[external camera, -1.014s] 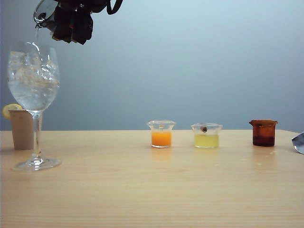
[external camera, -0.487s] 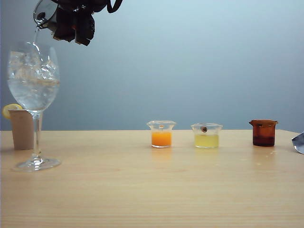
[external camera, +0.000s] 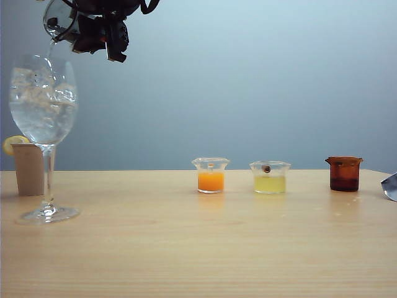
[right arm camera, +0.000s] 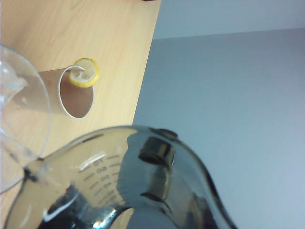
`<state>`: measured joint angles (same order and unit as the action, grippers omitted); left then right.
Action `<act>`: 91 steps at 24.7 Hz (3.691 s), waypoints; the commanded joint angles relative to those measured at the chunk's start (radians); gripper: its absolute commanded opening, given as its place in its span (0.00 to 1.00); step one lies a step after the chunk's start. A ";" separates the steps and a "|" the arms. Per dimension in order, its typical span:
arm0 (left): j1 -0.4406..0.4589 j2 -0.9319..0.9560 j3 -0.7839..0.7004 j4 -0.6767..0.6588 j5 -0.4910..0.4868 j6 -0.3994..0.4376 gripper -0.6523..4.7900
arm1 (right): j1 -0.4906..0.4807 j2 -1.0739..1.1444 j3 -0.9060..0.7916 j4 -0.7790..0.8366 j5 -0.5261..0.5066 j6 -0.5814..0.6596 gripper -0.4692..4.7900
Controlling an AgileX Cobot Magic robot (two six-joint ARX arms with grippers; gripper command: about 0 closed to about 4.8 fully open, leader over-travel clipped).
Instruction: Pick up the first measuring cup from the left, pour the coconut rum inside into the goblet, and finally put the measuring cup back in its original place.
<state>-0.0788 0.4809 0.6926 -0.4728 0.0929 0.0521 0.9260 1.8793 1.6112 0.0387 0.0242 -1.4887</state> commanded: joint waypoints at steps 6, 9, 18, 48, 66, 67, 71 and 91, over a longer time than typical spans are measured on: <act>0.002 -0.001 0.003 0.007 -0.002 0.000 0.11 | 0.005 -0.008 0.006 0.026 -0.005 -0.045 0.25; 0.002 -0.001 0.003 0.007 -0.002 0.000 0.11 | 0.005 -0.008 0.006 0.030 -0.005 -0.069 0.25; 0.002 -0.001 0.003 0.007 -0.002 0.000 0.11 | 0.005 -0.008 0.006 0.052 -0.003 -0.138 0.25; 0.002 -0.001 0.003 0.007 -0.002 0.000 0.11 | 0.016 -0.008 0.006 0.100 0.003 -0.026 0.25; 0.002 -0.001 0.003 0.007 -0.002 0.000 0.11 | -0.060 -0.011 0.006 0.174 0.182 1.127 0.25; 0.002 -0.001 0.003 0.007 -0.002 0.000 0.11 | -0.078 -0.011 0.006 0.174 0.180 1.262 0.25; 0.002 -0.001 0.003 0.007 -0.002 0.000 0.11 | -0.135 -0.010 -0.018 0.177 0.128 1.561 0.25; 0.002 -0.001 0.003 0.007 -0.002 0.000 0.11 | -0.126 0.090 -0.347 0.563 0.291 1.736 0.25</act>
<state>-0.0788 0.4809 0.6926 -0.4732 0.0929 0.0521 0.7925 1.9659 1.2579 0.5571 0.3141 0.2420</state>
